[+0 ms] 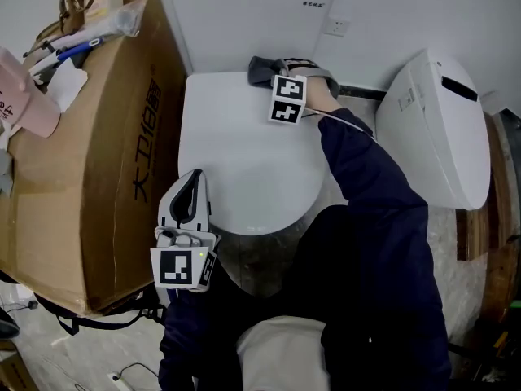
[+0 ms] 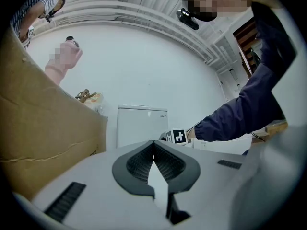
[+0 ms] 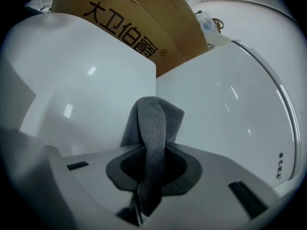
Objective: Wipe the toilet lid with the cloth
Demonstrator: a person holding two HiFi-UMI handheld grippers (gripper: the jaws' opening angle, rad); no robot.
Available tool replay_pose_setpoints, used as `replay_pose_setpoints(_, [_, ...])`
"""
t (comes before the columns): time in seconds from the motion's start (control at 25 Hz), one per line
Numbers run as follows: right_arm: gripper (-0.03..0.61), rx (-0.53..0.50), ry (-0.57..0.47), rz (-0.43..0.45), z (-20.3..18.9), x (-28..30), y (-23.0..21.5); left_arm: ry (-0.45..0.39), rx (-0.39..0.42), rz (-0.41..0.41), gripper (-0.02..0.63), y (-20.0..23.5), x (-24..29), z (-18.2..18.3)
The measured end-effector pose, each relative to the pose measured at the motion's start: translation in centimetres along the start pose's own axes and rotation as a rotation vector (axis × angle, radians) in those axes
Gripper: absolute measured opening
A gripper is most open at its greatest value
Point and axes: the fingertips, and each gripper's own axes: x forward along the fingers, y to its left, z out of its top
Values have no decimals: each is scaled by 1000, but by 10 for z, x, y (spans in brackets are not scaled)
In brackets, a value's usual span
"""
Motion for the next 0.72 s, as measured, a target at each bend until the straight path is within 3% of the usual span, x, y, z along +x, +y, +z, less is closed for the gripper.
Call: replay_pose_setpoints(0.72, [67, -4, -38, 190, 17, -100, 107, -57, -12, -43, 15, 3, -16, 16])
